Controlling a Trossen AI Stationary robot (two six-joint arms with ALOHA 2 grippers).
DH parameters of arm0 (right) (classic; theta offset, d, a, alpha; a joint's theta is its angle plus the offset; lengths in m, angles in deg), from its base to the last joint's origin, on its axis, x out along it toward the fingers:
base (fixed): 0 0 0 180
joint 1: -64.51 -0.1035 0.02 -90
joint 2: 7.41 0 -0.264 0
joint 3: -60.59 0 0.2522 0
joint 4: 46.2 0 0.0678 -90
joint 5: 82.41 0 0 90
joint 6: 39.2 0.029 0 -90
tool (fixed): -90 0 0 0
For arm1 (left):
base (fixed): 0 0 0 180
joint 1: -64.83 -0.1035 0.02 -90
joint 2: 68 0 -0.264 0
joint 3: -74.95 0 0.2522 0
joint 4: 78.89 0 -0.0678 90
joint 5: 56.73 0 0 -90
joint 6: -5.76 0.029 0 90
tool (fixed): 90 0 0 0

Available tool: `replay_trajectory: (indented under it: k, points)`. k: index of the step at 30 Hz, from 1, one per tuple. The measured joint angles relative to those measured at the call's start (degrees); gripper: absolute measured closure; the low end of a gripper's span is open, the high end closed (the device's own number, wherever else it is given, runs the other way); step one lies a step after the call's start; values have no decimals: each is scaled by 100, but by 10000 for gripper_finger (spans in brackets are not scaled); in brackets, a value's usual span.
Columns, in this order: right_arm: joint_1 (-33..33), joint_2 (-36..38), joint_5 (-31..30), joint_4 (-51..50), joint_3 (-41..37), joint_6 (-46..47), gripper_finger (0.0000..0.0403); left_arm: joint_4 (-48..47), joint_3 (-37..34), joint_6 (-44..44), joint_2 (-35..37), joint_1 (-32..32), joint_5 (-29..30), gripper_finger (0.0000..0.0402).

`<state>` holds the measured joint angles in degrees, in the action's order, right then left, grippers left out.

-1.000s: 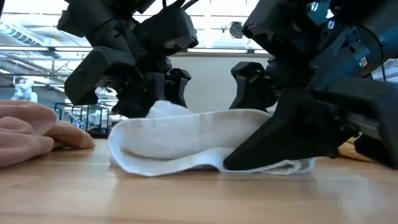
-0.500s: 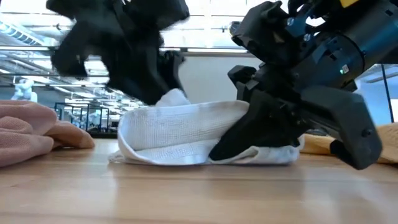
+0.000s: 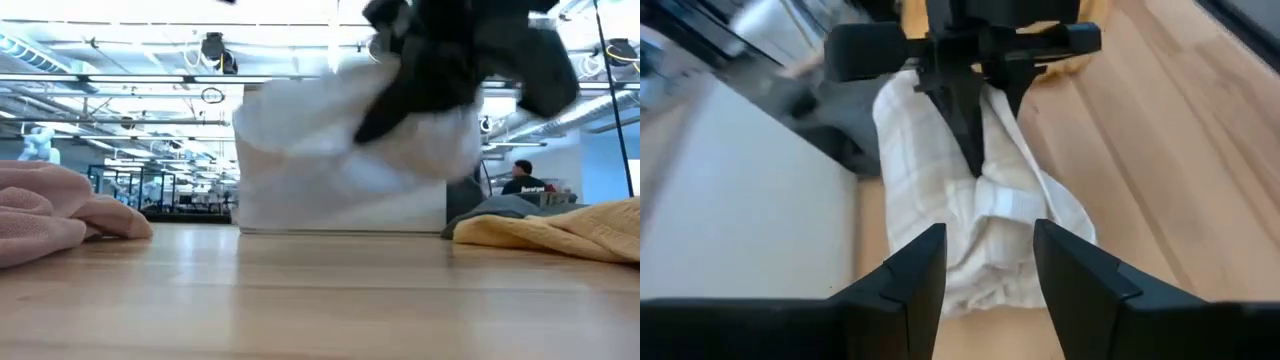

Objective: Fold towel
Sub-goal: Put the folded white patterned towel into the laundry bin

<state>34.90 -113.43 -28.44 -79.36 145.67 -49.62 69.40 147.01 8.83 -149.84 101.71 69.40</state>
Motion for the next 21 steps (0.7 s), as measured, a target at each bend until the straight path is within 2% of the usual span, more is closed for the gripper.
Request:
replay_trajectory:
  k: [4, 8, 13, 16, 21]
  points:
    - [10, 349, -220, -752, 685, -450, 370, -130, 2, 9, 176, 245, 460, 241]
    - [145, 759, -492, -1323, 1186, -1021, 370, -287, 2, 19, 188, 289, 512, 241]
    - [628, 1493, -748, -1383, 1338, -1822, 370, -522, 2, 22, 190, 210, 512, 241]
    - [1130, 1900, -607, -1365, 1336, -2240, 370, -641, 2, 53, 190, 149, 514, 241]
    - [2272, 2323, 295, -1263, 1338, -2886, 370, -814, 2, 258, 190, -63, 482, 241]
